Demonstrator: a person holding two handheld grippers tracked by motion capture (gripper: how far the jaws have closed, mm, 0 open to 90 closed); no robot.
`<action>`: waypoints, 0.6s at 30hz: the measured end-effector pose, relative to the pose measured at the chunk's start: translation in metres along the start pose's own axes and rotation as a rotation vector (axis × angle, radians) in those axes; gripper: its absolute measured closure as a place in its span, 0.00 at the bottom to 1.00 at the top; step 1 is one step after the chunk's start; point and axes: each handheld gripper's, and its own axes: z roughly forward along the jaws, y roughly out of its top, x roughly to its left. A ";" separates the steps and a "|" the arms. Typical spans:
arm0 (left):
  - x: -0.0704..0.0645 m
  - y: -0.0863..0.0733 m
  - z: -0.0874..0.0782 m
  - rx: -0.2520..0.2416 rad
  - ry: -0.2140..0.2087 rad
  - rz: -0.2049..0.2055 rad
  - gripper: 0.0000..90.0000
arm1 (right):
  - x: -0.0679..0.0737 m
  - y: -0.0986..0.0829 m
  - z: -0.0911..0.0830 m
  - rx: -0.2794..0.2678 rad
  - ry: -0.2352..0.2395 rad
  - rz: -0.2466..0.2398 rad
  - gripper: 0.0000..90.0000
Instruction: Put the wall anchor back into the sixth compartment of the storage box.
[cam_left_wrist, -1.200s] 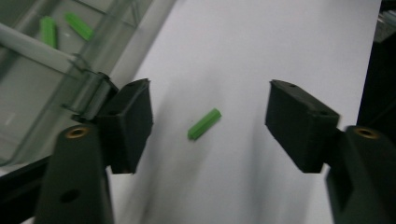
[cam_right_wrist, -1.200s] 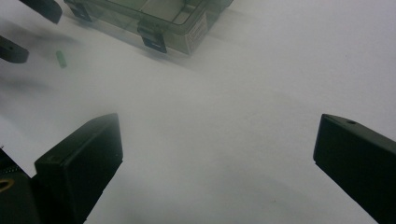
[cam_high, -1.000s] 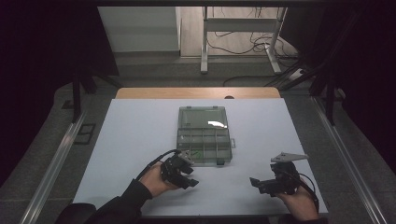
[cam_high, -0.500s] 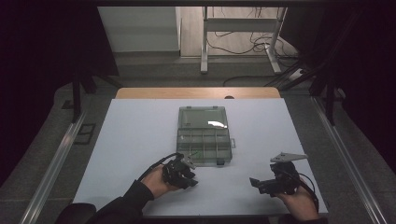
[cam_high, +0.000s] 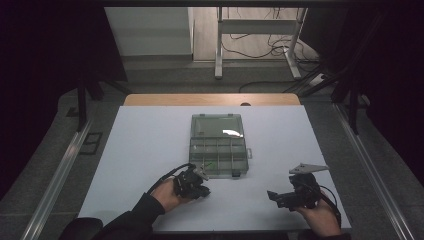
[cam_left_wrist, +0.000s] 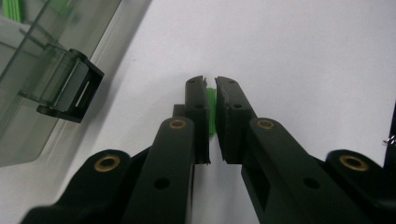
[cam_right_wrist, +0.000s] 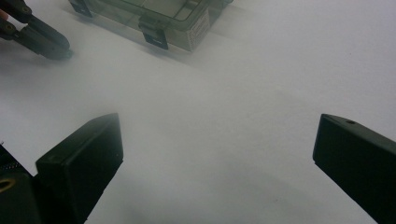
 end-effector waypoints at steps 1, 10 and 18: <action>0.000 0.000 0.000 0.000 0.000 -0.003 0.94 | 0.000 0.000 0.000 0.001 0.000 0.000 0.02; -0.001 0.002 -0.003 0.010 0.020 0.017 0.94 | 0.000 0.000 0.000 0.001 0.000 0.003 0.02; 0.000 0.006 -0.014 -0.026 0.010 0.002 0.94 | -0.001 0.000 0.000 -0.005 0.000 -0.001 0.02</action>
